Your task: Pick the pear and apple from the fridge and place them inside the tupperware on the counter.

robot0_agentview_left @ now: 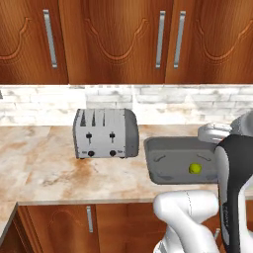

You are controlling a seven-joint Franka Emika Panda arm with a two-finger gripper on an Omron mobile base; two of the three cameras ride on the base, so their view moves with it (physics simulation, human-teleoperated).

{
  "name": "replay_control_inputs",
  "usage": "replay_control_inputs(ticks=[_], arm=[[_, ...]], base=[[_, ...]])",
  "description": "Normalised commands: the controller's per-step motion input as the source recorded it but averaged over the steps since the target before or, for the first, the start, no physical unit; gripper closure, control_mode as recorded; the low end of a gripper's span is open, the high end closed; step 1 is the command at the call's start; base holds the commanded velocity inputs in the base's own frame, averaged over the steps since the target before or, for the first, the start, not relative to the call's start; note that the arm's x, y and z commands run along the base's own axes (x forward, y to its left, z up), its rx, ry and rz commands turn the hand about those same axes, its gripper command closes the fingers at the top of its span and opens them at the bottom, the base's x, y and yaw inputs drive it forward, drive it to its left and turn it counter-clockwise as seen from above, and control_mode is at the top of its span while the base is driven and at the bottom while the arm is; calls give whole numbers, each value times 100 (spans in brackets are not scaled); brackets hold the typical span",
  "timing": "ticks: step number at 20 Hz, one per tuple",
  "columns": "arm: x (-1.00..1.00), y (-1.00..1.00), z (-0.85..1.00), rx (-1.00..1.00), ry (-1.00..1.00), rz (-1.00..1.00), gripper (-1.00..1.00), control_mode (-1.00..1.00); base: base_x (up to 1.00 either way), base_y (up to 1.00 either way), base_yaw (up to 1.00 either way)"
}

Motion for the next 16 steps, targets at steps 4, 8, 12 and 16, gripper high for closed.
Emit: replay_control_inputs(ticks=[4, 8, 12, 16], arm=[[32, 0, -54, -2, 6, 2, 100, -100], [19, -10, -54, 0, 14, 31, 100, -100], [27, -25, -60, 0, 17, 45, 100, -100], [50, -10, -40, 0, 42, 38, 100, -100]], base=[[0, 0, 0], [0, 0, 0], [0, 0, 0], [0, 0, 0]])
